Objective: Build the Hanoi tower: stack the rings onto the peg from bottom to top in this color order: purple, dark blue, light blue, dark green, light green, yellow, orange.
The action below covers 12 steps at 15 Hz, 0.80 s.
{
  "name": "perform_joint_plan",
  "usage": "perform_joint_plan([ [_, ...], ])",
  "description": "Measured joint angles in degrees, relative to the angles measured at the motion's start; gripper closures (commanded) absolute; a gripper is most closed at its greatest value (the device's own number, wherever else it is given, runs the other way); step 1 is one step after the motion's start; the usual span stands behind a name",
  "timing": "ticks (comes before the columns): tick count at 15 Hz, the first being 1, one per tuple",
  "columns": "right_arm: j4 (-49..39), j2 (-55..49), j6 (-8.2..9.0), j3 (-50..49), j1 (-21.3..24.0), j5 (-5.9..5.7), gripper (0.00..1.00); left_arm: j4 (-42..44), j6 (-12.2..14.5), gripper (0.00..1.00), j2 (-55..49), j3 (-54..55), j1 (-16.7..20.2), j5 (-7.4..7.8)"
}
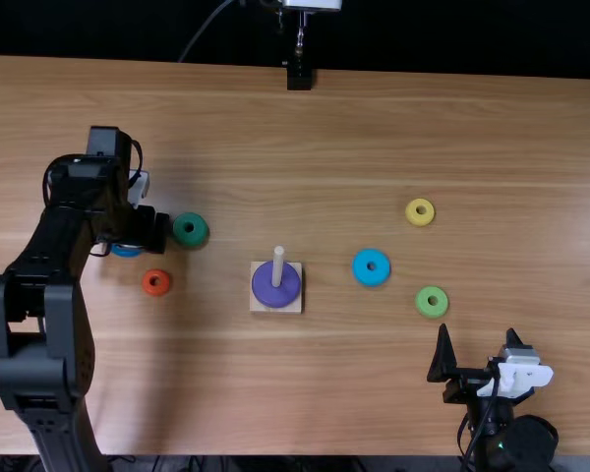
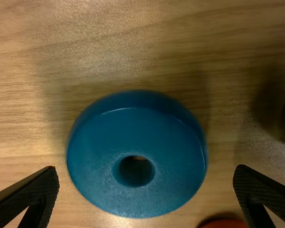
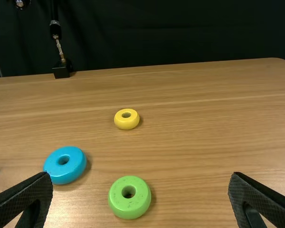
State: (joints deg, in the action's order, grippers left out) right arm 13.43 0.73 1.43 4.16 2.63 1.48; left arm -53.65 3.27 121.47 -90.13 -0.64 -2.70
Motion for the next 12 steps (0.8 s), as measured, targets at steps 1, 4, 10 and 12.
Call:
perform_joint_plan([
  [1, 0.0, 0.0, -0.02, 0.0, 0.0, 0.0, 0.0, 0.0, 0.0, 0.0, 0.7, 0.0, 0.0, 0.33],
  [4, 0.0, 0.0, -0.02, 0.0, 0.0, 0.0, 0.0, 0.4, 0.0, 0.0, 1.0, 0.0, 0.0, 1.79],
  [10, 0.0, 0.0, -0.04, 0.0, 0.0, 0.0, 0.0, 0.9, 0.2, 0.04, 2.5, -2.5, 0.8, 3.63],
  [12, 0.0, 0.0, -0.02, 0.0, 0.0, 0.0, 0.0, 0.9, 0.4, 0.51, 2.5, -2.5, 1.3, 4.17],
])
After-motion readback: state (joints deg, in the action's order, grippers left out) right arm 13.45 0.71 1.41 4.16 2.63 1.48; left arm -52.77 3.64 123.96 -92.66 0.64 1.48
